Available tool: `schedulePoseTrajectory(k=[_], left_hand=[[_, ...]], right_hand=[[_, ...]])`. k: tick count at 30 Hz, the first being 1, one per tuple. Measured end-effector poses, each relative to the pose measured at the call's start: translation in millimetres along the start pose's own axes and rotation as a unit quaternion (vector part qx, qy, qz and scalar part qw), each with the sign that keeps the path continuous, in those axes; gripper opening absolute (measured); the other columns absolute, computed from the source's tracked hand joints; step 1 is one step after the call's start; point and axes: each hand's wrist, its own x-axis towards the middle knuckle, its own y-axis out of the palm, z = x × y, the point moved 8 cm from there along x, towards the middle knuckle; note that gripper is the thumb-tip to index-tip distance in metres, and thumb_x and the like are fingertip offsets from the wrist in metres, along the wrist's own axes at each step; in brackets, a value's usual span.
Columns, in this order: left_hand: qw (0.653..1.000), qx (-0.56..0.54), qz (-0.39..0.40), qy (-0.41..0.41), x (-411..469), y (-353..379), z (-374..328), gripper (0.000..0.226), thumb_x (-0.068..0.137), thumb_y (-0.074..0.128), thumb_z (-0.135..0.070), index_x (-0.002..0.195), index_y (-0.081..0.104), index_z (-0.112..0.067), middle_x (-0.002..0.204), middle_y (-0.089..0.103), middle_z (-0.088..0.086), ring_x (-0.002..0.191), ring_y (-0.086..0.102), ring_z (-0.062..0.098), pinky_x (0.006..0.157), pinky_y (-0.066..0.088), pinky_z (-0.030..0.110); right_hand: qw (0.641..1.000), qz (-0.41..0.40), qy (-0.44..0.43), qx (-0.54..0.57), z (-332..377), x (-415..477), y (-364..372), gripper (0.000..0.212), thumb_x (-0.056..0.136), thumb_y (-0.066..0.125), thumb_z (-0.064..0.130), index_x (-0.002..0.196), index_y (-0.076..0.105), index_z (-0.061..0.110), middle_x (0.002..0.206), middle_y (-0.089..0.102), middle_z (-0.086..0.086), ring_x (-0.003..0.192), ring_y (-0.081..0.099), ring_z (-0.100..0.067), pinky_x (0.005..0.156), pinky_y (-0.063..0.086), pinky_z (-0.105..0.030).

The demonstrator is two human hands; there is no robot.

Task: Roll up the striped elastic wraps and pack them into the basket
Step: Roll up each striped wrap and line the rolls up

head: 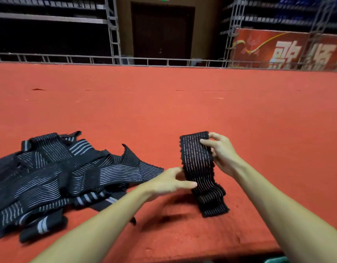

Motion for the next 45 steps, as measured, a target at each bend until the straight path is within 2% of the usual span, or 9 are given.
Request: schedulePoseTrajectory(k=[5, 9, 18, 24, 29, 34, 38, 42, 45], left_hand=[[0.994, -0.101, -0.006, 0.041, -13, 18, -48, 0.017, 0.094, 0.058, -0.012, 0.11, 0.061, -0.007, 0.09, 0.066, 0.003, 0.07, 0.061, 0.014, 0.064, 0.052, 0.025], [0.98, -0.177, 0.068, 0.066, -28, 30, -86, 0.019, 0.095, 0.054, -0.007, 0.113, 0.056, -0.007, 0.067, 0.064, -0.005, 0.052, 0.056, 0.007, 0.056, 0.053, 0.026], [0.962, -0.256, 0.093, -0.015, -25, 47, -61, 0.018, 0.094, 0.056, -0.01, 0.111, 0.058, -0.01, 0.08, 0.068, -0.001, 0.056, 0.061, 0.005, 0.059, 0.054, 0.021], [0.998, 0.029, -0.046, -0.043, 9, 31, 18, 0.01, 0.094, 0.056, -0.013, 0.098, 0.063, -0.006, 0.066, 0.059, -0.002, 0.053, 0.051, 0.007, 0.053, 0.046, 0.023], [0.937, 0.331, -0.11, -0.012, 29, 5, 49, 0.024, 0.087, 0.062, -0.044, 0.075, 0.055, -0.024, 0.081, 0.05, -0.014, 0.083, 0.046, 0.011, 0.077, 0.033, 0.032], [0.92, 0.324, -0.218, 0.039, 32, -2, 68, 0.035, 0.08, 0.061, -0.059, 0.098, 0.048, -0.032, 0.1, 0.043, -0.014, 0.097, 0.037, 0.004, 0.085, 0.024, 0.023], [0.917, 0.318, -0.237, 0.052, 35, -5, 69, 0.045, 0.081, 0.059, -0.06, 0.114, 0.048, -0.033, 0.11, 0.043, -0.017, 0.105, 0.037, 0.001, 0.094, 0.027, 0.022], [0.908, 0.343, -0.236, 0.047, 37, -5, 75, 0.044, 0.083, 0.054, -0.061, 0.116, 0.053, -0.033, 0.109, 0.041, -0.014, 0.105, 0.037, 0.006, 0.096, 0.028, 0.025], [0.904, 0.348, -0.244, 0.049, 36, -6, 74, 0.037, 0.09, 0.049, -0.054, 0.118, 0.056, -0.032, 0.106, 0.04, -0.014, 0.105, 0.037, 0.007, 0.095, 0.027, 0.023]], right_hand=[[0.998, 0.019, -0.034, 0.058, 43, -19, -7, 0.023, 0.09, 0.054, -0.003, 0.108, 0.063, 0.01, 0.091, 0.07, -0.008, 0.069, 0.066, -0.019, 0.055, 0.054, -0.027], [0.997, 0.001, -0.071, 0.035, 68, -24, -17, 0.019, 0.091, 0.06, 0.008, 0.11, 0.064, 0.011, 0.088, 0.069, -0.005, 0.065, 0.064, -0.015, 0.054, 0.051, -0.025], [0.996, -0.054, -0.038, -0.057, 35, -3, -31, 0.01, 0.091, 0.063, 0.011, 0.1, 0.065, 0.007, 0.091, 0.068, -0.012, 0.074, 0.063, -0.021, 0.069, 0.052, -0.034], [0.987, -0.038, 0.01, -0.158, -35, 28, -33, 0.016, 0.092, 0.059, 0.001, 0.107, 0.062, -0.002, 0.099, 0.061, -0.012, 0.084, 0.057, -0.021, 0.067, 0.043, -0.034], [0.98, -0.057, 0.012, -0.189, -71, 60, -28, 0.012, 0.089, 0.064, 0.003, 0.1, 0.064, 0.008, 0.093, 0.062, -0.01, 0.083, 0.058, -0.019, 0.065, 0.049, -0.027], [0.963, -0.108, 0.027, -0.247, -114, 95, -28, 0.013, 0.085, 0.07, 0.011, 0.097, 0.069, 0.008, 0.088, 0.066, -0.003, 0.083, 0.061, -0.016, 0.083, 0.049, -0.033], [0.94, -0.134, 0.028, -0.312, -143, 96, -23, 0.008, 0.086, 0.069, 0.017, 0.093, 0.07, 0.016, 0.087, 0.068, 0.0, 0.085, 0.063, -0.017, 0.077, 0.046, -0.026], [0.911, -0.144, -0.004, -0.386, -143, 93, -18, 0.03, 0.084, 0.07, 0.019, 0.113, 0.066, 0.012, 0.109, 0.065, -0.01, 0.103, 0.061, -0.025, 0.092, 0.045, -0.032], [0.921, -0.145, 0.069, -0.355, -139, 86, -19, 0.051, 0.084, 0.066, 0.016, 0.133, 0.052, 0.01, 0.119, 0.06, -0.014, 0.113, 0.056, -0.028, 0.098, 0.043, -0.036]])
